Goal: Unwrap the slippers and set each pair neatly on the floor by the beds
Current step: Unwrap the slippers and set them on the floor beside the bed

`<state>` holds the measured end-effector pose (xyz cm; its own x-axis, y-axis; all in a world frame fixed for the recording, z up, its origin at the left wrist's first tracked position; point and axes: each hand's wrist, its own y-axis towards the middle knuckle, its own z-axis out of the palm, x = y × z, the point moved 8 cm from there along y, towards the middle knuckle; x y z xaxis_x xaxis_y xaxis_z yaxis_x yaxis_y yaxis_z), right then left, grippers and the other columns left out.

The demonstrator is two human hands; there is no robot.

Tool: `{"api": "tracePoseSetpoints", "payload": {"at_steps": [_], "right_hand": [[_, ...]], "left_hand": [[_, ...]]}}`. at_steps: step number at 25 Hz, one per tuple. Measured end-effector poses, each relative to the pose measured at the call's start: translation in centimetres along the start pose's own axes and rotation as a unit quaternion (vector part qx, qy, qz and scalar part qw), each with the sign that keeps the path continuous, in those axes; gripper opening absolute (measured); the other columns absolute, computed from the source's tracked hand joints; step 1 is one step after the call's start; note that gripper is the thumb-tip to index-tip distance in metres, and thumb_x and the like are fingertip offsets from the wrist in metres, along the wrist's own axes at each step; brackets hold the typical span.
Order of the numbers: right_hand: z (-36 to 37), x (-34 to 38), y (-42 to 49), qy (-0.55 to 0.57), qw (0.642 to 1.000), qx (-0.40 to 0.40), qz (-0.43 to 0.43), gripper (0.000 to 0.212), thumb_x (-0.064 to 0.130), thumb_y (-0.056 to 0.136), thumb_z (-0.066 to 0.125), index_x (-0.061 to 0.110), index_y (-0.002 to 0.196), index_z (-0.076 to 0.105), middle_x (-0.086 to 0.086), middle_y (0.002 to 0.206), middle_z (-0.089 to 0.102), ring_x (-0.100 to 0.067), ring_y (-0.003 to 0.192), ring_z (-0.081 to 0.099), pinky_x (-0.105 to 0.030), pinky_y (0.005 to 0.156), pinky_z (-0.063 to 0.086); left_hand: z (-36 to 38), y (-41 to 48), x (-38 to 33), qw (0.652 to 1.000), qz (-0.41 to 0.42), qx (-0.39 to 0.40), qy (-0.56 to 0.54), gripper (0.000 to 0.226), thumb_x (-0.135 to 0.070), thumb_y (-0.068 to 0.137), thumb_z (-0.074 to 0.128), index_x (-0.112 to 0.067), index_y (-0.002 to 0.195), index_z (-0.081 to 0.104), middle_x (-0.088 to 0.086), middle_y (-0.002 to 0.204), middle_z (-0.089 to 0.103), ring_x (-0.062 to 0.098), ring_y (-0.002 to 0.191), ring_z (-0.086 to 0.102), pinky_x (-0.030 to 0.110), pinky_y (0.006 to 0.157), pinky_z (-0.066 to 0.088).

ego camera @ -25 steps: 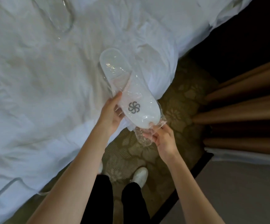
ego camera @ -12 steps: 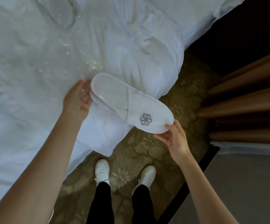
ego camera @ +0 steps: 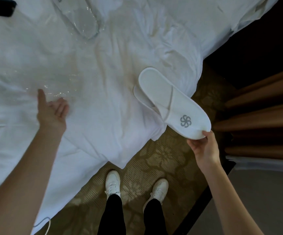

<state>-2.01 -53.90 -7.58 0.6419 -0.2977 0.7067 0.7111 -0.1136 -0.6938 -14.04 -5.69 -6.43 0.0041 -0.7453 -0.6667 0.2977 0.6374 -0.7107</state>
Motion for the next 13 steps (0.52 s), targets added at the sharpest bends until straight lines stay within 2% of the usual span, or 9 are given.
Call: {"api": "tracePoseSetpoints", "payload": {"at_steps": [2, 5, 7, 9, 11, 13], "right_hand": [[0.9, -0.1, -0.3, 0.01, 1.0, 0.011, -0.004, 0.026, 0.023, 0.091, 0.055, 0.022, 0.117, 0.06, -0.009, 0.112, 0.064, -0.022, 0.09, 0.067, -0.027, 0.062, 0.059], [1.2, -0.5, -0.8, 0.025, 1.0, 0.012, 0.0, 0.024, 0.024, 0.089, 0.057, 0.021, 0.112, 0.062, -0.008, 0.107, 0.064, -0.018, 0.081, 0.069, -0.027, 0.061, 0.058], [0.8, -0.7, -0.9, 0.022, 1.0, 0.017, 0.005, 0.022, 0.024, 0.088, 0.059, 0.021, 0.109, 0.064, -0.006, 0.104, 0.067, -0.015, 0.075, 0.072, -0.028, 0.061, 0.058], [-0.2, -0.9, -0.8, 0.011, 1.0, 0.027, 0.011, 0.022, 0.024, 0.089, 0.059, 0.021, 0.109, 0.066, -0.005, 0.103, 0.068, -0.014, 0.075, 0.073, -0.028, 0.061, 0.058], [-1.6, -1.2, -0.6, -0.017, 0.999, 0.044, 0.01, 0.026, 0.022, 0.09, 0.057, 0.02, 0.114, 0.066, -0.007, 0.108, 0.068, -0.018, 0.087, 0.071, -0.028, 0.063, 0.058], [-3.5, -1.2, -0.1, -0.051, 0.997, 0.05, -0.005, 0.033, 0.022, 0.091, 0.056, 0.024, 0.123, 0.063, -0.007, 0.118, 0.066, -0.023, 0.1, 0.069, -0.03, 0.068, 0.059]], "left_hand": [[3.5, -2.2, 4.2, 0.996, -0.052, 0.067, 0.036, 0.034, -0.053, 0.089, 0.055, -0.02, 0.081, 0.052, 0.002, 0.084, 0.061, 0.012, 0.074, 0.062, 0.024, 0.078, 0.052], [9.7, -6.6, 11.0, 0.965, -0.122, 0.207, 0.107, 0.033, -0.041, 0.091, 0.059, -0.012, 0.107, 0.06, 0.007, 0.104, 0.067, 0.017, 0.095, 0.066, 0.03, 0.085, 0.053], [12.6, -8.9, 14.2, 0.942, -0.136, 0.271, 0.143, 0.033, -0.034, 0.089, 0.065, -0.014, 0.115, 0.06, 0.006, 0.113, 0.068, 0.018, 0.104, 0.067, 0.032, 0.087, 0.054], [14.2, -10.2, 16.3, 0.929, -0.137, 0.31, 0.149, 0.026, -0.026, 0.085, 0.071, -0.019, 0.109, 0.064, 0.003, 0.106, 0.073, 0.016, 0.099, 0.071, 0.032, 0.084, 0.057], [14.7, -10.8, 18.0, 0.923, -0.13, 0.327, 0.153, 0.017, -0.016, 0.083, 0.07, -0.021, 0.099, 0.068, 0.0, 0.094, 0.076, 0.014, 0.091, 0.073, 0.031, 0.078, 0.059], [14.8, -11.2, 20.1, 0.926, -0.119, 0.319, 0.164, 0.017, -0.009, 0.084, 0.066, -0.018, 0.098, 0.068, 0.001, 0.089, 0.076, 0.016, 0.088, 0.073, 0.03, 0.074, 0.059]]}}
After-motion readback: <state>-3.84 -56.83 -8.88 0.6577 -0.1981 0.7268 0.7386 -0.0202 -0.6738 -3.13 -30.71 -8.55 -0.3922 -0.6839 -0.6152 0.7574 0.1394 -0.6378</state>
